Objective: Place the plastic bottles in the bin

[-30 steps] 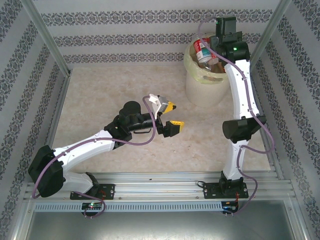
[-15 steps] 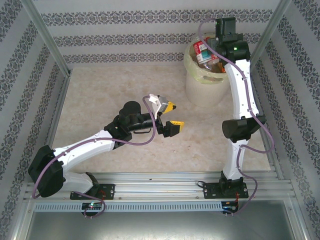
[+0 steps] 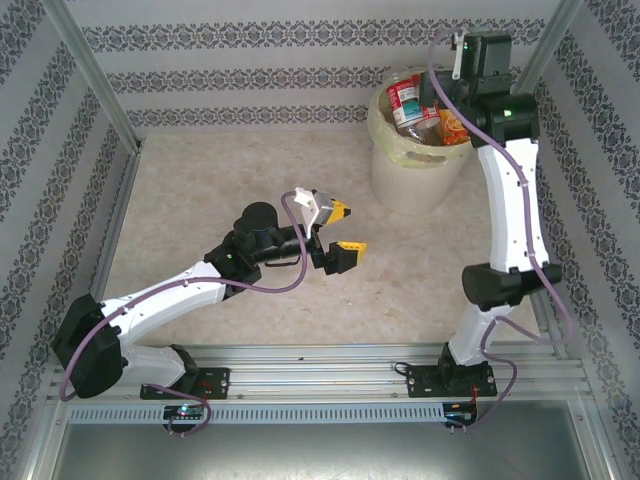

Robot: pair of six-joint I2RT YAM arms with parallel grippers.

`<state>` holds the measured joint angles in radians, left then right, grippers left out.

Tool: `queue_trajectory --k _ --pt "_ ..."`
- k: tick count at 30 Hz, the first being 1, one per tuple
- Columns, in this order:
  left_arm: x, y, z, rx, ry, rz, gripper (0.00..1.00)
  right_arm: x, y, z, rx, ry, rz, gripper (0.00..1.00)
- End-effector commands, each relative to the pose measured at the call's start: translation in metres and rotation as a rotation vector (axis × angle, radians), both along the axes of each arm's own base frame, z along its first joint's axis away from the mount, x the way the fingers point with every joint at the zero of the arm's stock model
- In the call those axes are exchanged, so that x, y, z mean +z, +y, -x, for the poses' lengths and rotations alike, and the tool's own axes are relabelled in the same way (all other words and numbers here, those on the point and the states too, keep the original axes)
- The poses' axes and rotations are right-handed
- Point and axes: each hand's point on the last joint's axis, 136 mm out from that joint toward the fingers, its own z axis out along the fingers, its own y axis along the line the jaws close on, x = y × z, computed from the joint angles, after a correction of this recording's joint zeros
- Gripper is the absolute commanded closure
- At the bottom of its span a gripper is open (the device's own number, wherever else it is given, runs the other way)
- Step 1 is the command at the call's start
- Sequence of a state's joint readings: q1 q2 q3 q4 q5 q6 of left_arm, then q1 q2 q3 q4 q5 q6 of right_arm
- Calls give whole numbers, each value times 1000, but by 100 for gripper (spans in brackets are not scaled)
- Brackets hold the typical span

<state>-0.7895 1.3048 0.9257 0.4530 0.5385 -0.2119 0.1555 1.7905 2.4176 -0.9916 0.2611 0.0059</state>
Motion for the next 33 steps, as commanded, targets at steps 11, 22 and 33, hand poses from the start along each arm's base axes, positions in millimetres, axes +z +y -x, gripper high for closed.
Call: queue_trajectory --k 11,22,33 --pt "10 8 -2 25 -40 3 0 6 23 84 91 -177 -189 2" --pt "5 7 -5 33 -40 -11 0 -50 11 139 92 -196 -221 2" --pt "6 13 -14 101 -45 -50 0 -116 2 160 89 -226 -207 2"
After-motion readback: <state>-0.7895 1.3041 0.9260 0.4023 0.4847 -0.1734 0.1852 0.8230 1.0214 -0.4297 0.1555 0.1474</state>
